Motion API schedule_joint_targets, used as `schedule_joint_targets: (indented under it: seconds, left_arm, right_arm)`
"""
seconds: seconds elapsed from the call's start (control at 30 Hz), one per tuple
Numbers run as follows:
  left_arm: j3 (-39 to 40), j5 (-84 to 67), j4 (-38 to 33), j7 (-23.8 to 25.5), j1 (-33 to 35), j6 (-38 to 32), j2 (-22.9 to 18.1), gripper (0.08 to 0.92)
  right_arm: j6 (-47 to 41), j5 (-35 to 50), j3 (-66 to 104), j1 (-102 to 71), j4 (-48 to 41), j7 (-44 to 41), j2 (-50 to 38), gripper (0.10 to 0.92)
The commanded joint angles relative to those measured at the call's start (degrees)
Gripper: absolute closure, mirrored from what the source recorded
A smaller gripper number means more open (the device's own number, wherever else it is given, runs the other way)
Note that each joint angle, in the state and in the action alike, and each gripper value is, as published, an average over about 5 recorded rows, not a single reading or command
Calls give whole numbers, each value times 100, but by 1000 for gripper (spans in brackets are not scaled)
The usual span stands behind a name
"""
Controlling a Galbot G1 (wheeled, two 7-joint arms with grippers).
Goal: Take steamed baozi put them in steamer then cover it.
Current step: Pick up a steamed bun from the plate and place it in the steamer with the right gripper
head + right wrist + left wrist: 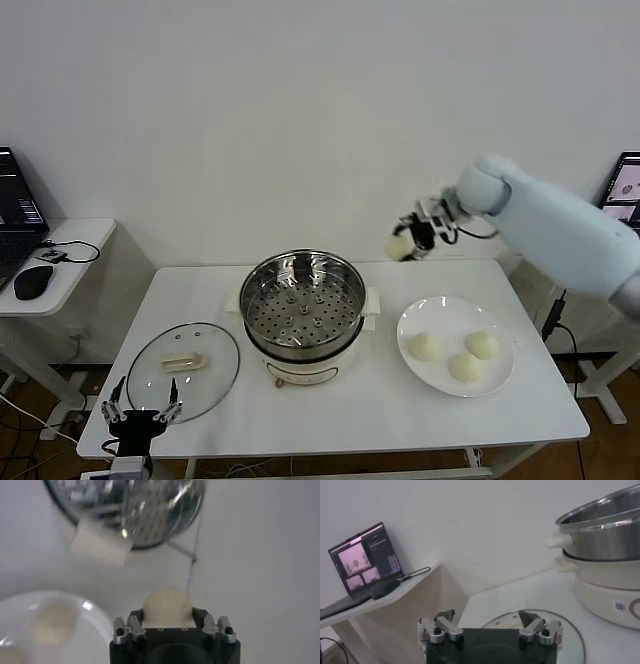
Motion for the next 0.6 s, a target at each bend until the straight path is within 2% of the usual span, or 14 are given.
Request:
schedule_joint_targets:
  seconds: [0.03,0.3,0.43,0.6]
  left_arm:
    - [-19,-10,-7,1,2,-1,3,177]
    - [-97,-40,-31,-1,-9,0,-20,177]
    - [-113,-46,-28,-5,-18,-1,-43,177]
    - [-136,-68,-23,-18,-39,3,-56,177]
  right_arm:
    - [365,417,-672,511,-292,172,1104,406]
    - [1227,-489,-977,56,-763,334,1805,404]
    - [1777,-1083,-1047,-111,-1051,405,1923,399]
    - [2299,-1357,-1103,-306,-1254,456,1935,397]
